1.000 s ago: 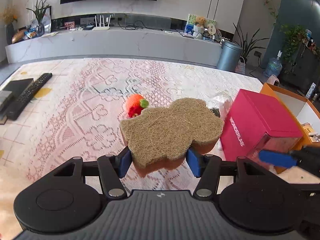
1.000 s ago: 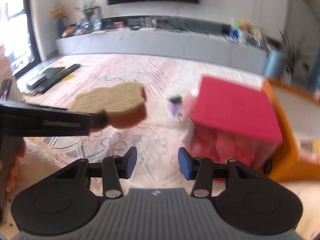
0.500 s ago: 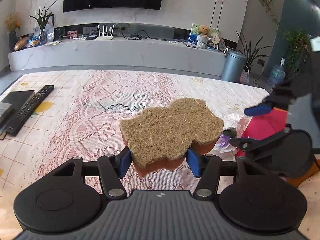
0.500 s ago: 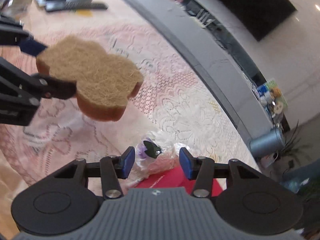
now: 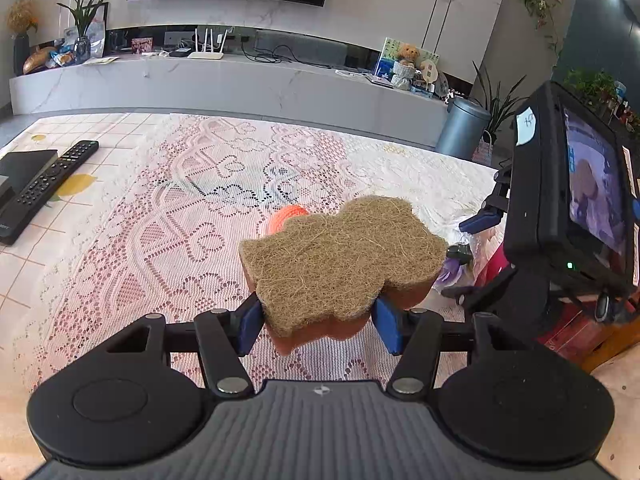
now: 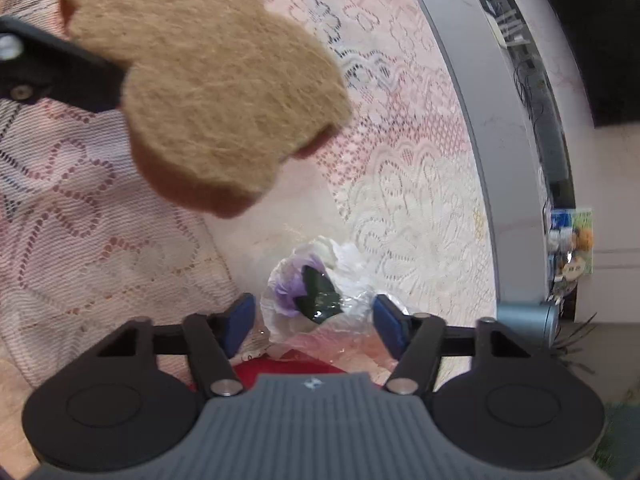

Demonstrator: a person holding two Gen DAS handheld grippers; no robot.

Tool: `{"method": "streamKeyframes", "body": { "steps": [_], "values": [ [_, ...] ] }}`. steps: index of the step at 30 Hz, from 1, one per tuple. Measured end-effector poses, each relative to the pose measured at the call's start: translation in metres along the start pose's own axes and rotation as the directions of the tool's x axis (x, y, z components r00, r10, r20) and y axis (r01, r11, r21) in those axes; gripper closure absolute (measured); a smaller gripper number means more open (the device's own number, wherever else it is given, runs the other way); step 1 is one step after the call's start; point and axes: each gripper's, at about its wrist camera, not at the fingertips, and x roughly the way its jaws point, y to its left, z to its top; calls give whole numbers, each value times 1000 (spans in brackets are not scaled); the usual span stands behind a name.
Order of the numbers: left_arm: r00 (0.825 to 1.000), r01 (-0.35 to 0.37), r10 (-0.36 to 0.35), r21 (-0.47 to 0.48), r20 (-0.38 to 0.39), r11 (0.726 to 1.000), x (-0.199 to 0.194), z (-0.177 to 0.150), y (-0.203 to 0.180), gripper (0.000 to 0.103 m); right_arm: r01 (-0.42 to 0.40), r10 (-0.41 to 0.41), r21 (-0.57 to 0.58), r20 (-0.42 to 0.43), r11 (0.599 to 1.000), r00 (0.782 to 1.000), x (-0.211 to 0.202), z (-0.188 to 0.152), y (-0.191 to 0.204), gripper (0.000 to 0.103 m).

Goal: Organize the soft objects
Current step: 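Hold the sponge in the left tool while the right grasps the clear bag with purple flower, then carry the sponge and clear bag in both tools over the orange box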

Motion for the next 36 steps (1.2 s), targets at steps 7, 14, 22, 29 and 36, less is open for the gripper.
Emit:
{"method": "streamKeyframes", "body": {
  "steps": [7,14,22,29,36],
  "values": [
    [1000,-7,6,9,20,1000,-5,-1,-2,37,23,-27,74,53,997,998,-19,0,-7,64],
    [998,-41,40,22,51,999,-20,1,-8,37,83,-108,148,170,986,980,-67,-8,-15,65],
    [993,-35,26,80,111,996,-47,11,-32,37,92,-180,297,285,950,941,-134,-36,-34,65],
    [988,50,-67,119,143,992,-65,27,-66,37,122,-237,360,295,925,926,-177,-82,-45,65],
    [976,131,-165,219,145,967,-68,37,-120,37,179,-297,432,225,884,928,-191,-147,-56,65]
  ]
}}
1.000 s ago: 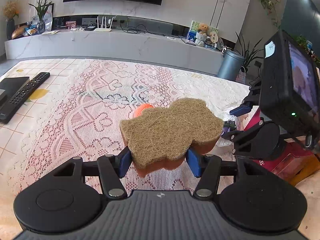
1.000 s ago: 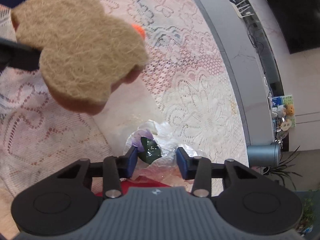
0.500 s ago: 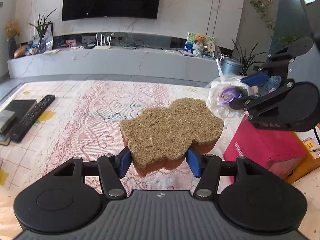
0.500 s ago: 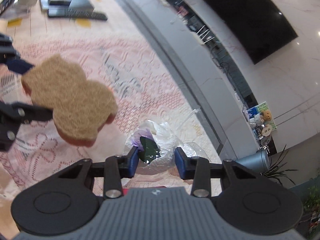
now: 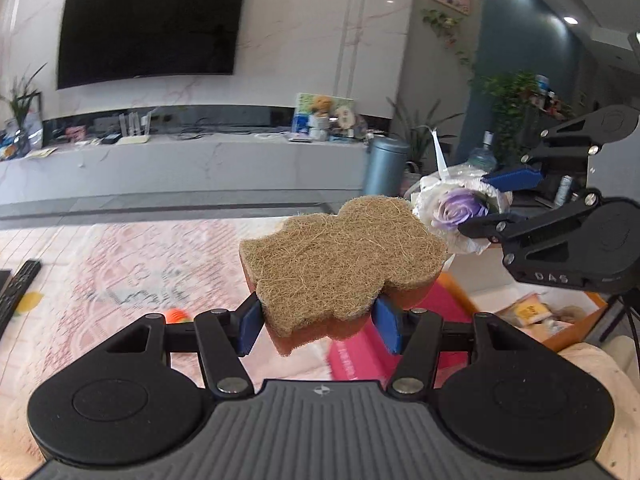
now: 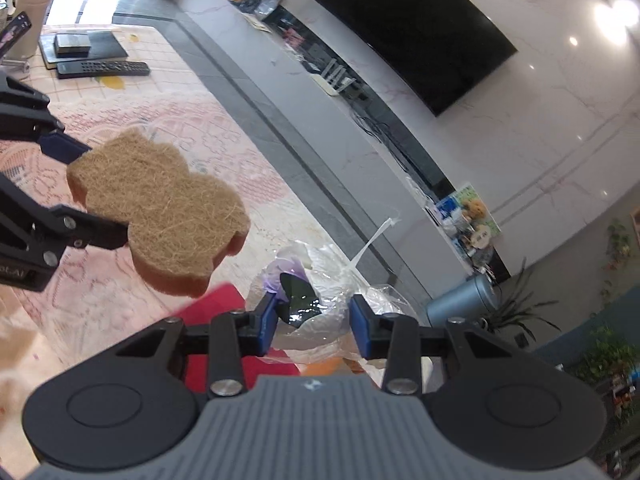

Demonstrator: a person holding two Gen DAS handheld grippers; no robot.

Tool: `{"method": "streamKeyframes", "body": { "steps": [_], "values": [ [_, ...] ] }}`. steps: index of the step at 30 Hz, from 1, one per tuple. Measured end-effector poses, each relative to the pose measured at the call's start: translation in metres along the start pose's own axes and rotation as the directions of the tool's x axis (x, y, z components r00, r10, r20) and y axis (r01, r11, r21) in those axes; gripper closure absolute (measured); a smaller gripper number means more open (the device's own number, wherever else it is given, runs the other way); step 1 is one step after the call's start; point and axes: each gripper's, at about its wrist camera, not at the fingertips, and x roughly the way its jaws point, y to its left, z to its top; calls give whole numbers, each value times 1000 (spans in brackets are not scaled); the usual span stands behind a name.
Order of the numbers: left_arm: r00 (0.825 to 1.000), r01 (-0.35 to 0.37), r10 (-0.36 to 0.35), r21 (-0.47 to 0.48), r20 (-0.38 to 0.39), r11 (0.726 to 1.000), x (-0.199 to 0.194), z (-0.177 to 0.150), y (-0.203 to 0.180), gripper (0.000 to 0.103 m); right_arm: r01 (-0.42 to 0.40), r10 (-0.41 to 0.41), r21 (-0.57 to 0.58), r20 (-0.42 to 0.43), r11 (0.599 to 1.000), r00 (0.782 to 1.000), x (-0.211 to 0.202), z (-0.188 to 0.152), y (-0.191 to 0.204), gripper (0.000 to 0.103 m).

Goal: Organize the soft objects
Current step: 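Carry the sponge and clear bag in both tools over the orange box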

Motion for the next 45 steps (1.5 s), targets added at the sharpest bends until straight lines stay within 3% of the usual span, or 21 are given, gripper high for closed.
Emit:
{"method": "streamKeyframes", "body": {
  "steps": [6,13,26,28,31,33,36,40,45],
  "values": [
    [995,96,-94,85,-30,992,24,17,-44,36,46,-41,70,-74,997,996,-7,-54,-33,65],
    [980,188,-170,192,-104,963,68,31,-93,37,8,12,147,-137,989,991,2,-106,-62,65],
    [923,350,-266,318,-278,881,152,39,-135,37,-93,154,268,-216,959,964,59,-165,-107,65],
    [921,350,-249,360,-298,865,161,36,-140,37,-122,186,287,-209,950,960,67,-171,-114,64],
    [905,360,-227,361,-360,860,180,30,-147,37,-143,208,266,-237,953,949,92,-180,-119,64],
    [905,351,-197,403,-376,845,188,26,-155,37,-152,214,240,-255,959,943,110,-187,-122,64],
    [921,306,-109,522,-373,797,199,13,-171,36,-188,246,227,-264,956,933,132,-194,-123,64],
    [914,305,-53,595,-402,743,216,3,-183,37,-208,257,190,-291,960,921,160,-201,-123,64],
    [915,302,-9,670,-404,678,229,-17,-193,36,-230,292,226,-298,947,909,181,-212,-125,64]
  ]
}}
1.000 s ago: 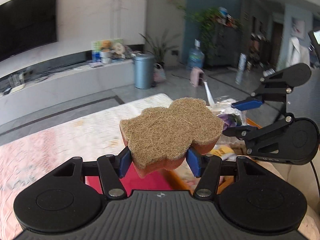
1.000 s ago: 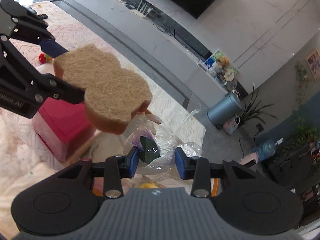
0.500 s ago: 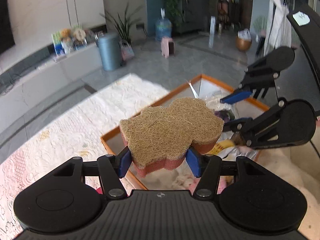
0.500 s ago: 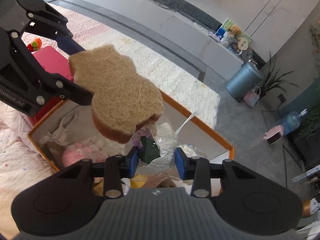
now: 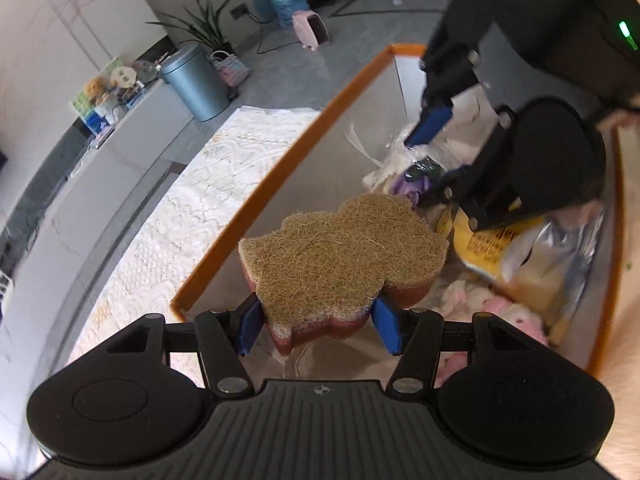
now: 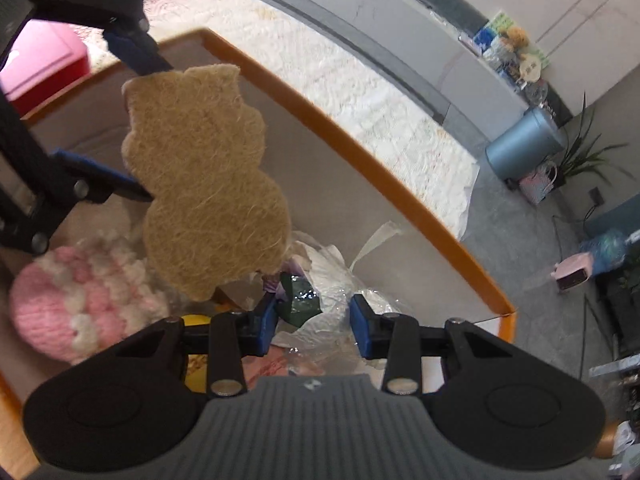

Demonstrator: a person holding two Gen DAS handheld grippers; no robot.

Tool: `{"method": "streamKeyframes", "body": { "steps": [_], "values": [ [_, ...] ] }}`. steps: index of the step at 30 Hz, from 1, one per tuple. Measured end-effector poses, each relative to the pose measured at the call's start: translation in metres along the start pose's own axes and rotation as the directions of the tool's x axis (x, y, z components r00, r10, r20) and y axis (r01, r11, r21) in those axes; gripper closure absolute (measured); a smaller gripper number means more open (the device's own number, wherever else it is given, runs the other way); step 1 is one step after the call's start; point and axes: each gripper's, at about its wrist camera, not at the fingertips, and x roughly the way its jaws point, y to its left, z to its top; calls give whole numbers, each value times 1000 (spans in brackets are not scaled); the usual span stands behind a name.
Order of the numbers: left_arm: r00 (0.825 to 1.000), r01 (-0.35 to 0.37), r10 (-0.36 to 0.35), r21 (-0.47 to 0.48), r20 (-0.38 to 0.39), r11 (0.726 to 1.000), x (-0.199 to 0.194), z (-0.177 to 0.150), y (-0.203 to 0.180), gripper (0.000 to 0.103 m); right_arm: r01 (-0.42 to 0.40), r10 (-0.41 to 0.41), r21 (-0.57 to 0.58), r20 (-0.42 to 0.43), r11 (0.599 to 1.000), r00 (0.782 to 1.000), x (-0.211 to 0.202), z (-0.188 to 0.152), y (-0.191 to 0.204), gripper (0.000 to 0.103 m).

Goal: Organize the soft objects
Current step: 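Carry the sponge and clear bag in both tools over the orange box, then open both tools to drop the sponge and clear bag into the box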

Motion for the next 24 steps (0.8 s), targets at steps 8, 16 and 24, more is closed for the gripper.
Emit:
{"method": "streamKeyframes", "body": {
  "steps": [8,16,24],
  "values": [
    [1000,-17,17,-9,-10,1000,9,2,-4,30,-8,8,-12,-9,1000,1000,19,6,-1,59],
    [1000,4,-3,-30,15,1000,-9,-1,4,17,58,-58,-39,-4,998,998,-2,10,6,33],
    [992,28,-7,-164,126,986,-64,-11,19,17,72,-72,14,27,997,997,-49,12,9,33]
  ]
}}
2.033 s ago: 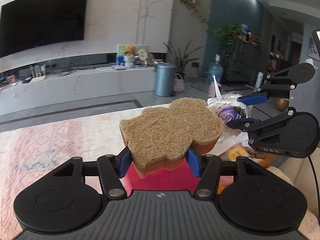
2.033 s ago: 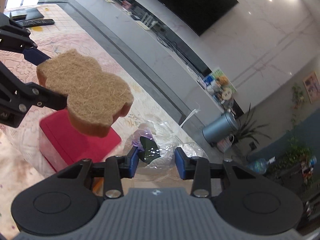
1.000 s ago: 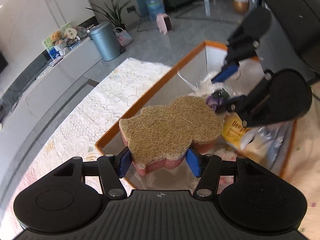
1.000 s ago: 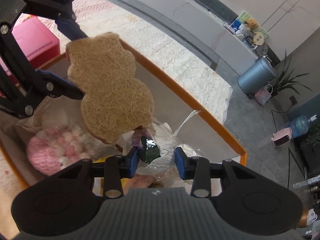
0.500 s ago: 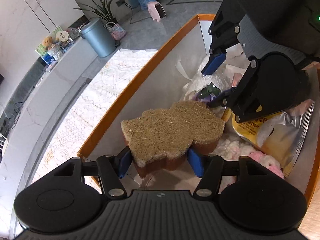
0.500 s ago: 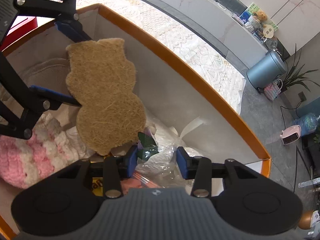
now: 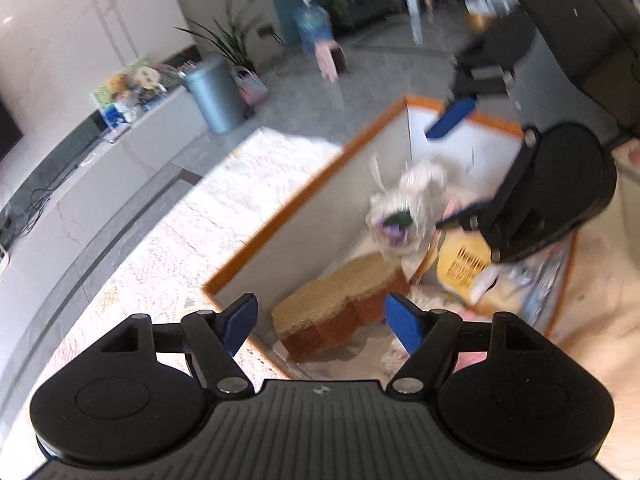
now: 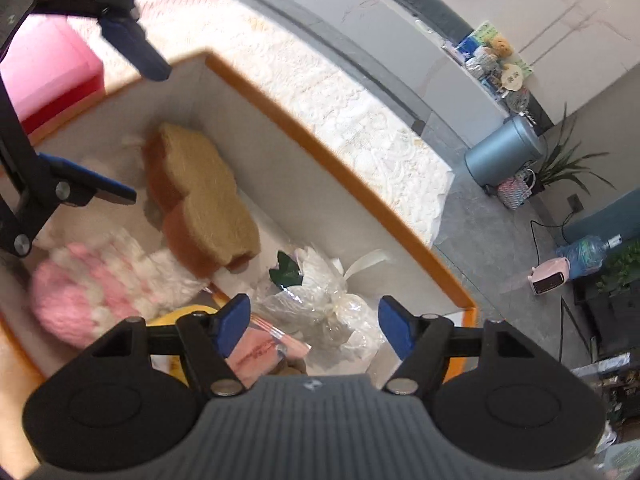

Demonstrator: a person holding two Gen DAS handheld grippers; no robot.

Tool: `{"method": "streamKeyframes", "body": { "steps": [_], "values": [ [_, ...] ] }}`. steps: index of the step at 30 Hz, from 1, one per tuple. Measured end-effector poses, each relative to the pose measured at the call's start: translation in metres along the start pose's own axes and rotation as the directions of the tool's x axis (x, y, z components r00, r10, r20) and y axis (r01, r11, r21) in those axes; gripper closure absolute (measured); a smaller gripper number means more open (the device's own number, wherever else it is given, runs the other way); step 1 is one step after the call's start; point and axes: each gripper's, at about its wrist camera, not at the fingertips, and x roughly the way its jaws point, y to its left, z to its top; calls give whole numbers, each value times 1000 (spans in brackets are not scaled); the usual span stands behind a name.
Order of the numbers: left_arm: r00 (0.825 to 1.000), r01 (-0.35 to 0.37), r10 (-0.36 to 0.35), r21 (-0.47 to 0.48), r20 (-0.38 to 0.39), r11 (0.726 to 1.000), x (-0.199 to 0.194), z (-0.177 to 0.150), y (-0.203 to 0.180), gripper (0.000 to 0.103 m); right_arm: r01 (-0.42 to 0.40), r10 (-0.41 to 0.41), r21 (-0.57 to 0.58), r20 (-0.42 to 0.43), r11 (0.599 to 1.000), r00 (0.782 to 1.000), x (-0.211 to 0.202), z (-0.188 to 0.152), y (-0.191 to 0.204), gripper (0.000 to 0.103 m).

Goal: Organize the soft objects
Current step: 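Open both tools to drop the sponge and clear bag into the box, then move both open tools back toward the orange crocheted fruit and white cloth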

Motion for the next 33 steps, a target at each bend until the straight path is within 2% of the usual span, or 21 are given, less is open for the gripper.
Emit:
{"method": "streamKeyframes", "body": {
  "steps": [4,8,14,19,24,28,33],
  "values": [
    [995,-19,29,-107,95,994,-37,-10,8,17,-1,-3,75,51,997,999,-30,7,13,33],
    [984,-33,70,-217,164,976,-76,-27,17,18,-17,-4,181,115,983,993,-58,13,35,33],
    [967,-73,154,-356,204,932,-125,-65,32,19,-97,17,328,238,940,971,-93,20,85,33],
    [954,-126,239,-484,179,866,-154,-105,47,21,-164,23,394,339,905,941,-112,28,134,33],
    [957,-150,267,-602,110,784,-175,-155,69,23,-269,75,440,409,857,909,-120,39,186,33],
    [958,-185,285,-672,41,717,-191,-197,87,25,-316,116,454,415,833,902,-119,44,226,33],
    [965,-191,260,-741,-23,644,-199,-246,96,25,-357,160,504,391,787,906,-108,43,264,34]
  ]
}}
